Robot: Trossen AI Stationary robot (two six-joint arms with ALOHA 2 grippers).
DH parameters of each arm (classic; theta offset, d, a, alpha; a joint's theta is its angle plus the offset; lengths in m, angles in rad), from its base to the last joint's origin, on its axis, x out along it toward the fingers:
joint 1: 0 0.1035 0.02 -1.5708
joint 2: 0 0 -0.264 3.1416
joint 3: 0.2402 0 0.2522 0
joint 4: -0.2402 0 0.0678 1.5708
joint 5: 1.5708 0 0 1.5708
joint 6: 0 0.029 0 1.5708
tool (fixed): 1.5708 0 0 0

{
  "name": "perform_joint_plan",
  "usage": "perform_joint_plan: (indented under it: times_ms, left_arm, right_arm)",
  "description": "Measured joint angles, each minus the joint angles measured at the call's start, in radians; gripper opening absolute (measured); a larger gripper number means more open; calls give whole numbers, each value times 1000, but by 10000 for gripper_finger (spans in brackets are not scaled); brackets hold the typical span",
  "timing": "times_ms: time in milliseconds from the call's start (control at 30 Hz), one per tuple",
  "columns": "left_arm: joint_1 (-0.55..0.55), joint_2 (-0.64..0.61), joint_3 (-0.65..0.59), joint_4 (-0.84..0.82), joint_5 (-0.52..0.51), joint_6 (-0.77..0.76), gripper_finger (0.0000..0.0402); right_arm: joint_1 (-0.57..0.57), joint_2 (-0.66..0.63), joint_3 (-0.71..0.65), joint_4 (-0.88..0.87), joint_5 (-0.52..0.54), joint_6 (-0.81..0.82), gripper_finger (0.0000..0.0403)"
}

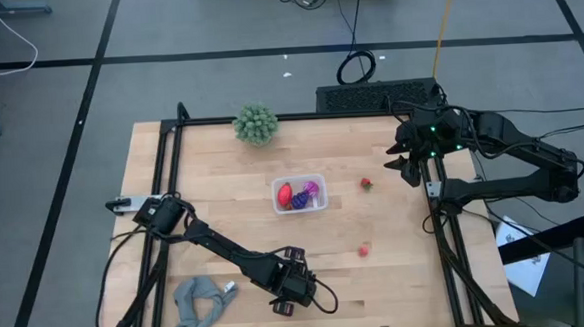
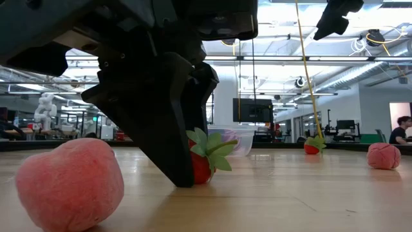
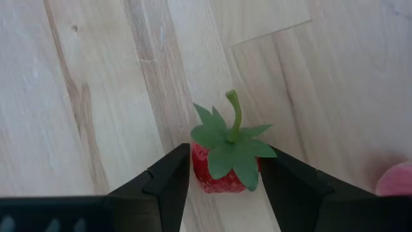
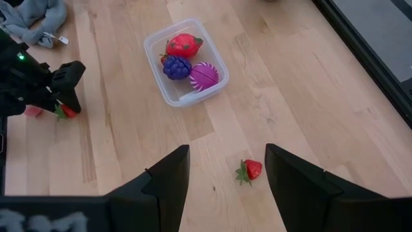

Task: Pick and placing Produce into tupperware
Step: Put the bottom strawberry into the bin

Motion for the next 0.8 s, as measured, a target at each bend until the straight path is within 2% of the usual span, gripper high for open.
perform_joint_plan:
  times_ms: [367,600,800]
  left_arm:
    - [-1,2,0,15,-4,-34,138]
    - [3,1,0,1,-4,-69,151]
    - [25,-29,-6,-80,-4,-116,152]
  right_arm:
    - [0,0,0,0,0,0,193]
    - [0,0,0,0,0,0,193]
    - [0,0,0,0,0,0,193]
